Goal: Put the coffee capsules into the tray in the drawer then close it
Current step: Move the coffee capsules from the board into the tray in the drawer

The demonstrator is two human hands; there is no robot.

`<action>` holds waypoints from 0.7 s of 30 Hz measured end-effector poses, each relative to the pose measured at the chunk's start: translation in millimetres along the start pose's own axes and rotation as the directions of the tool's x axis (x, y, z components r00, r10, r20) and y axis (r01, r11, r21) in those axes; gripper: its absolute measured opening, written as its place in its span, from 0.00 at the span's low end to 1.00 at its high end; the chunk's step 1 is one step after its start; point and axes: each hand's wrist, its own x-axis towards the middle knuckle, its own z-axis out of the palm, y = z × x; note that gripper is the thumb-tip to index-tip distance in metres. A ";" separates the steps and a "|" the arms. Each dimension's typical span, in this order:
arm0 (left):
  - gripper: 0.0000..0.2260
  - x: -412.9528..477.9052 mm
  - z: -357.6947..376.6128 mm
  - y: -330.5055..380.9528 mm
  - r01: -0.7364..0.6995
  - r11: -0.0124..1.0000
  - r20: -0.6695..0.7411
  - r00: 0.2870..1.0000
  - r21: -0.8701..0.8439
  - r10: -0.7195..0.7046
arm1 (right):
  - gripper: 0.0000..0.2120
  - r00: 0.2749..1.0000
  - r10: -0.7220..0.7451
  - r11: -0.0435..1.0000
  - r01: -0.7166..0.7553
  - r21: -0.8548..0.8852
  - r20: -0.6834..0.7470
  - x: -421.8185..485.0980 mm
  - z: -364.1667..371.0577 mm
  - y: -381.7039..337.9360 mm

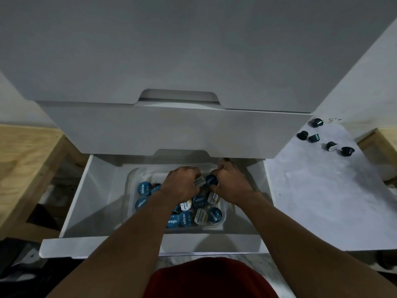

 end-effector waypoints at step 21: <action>0.15 -3.4 6.1 -1.4 0.034 0.999 0.035 0.999 -0.038 -0.033 | 0.17 1.000 0.008 0.999 -0.009 0.032 0.026 -3.1 2.4 5.1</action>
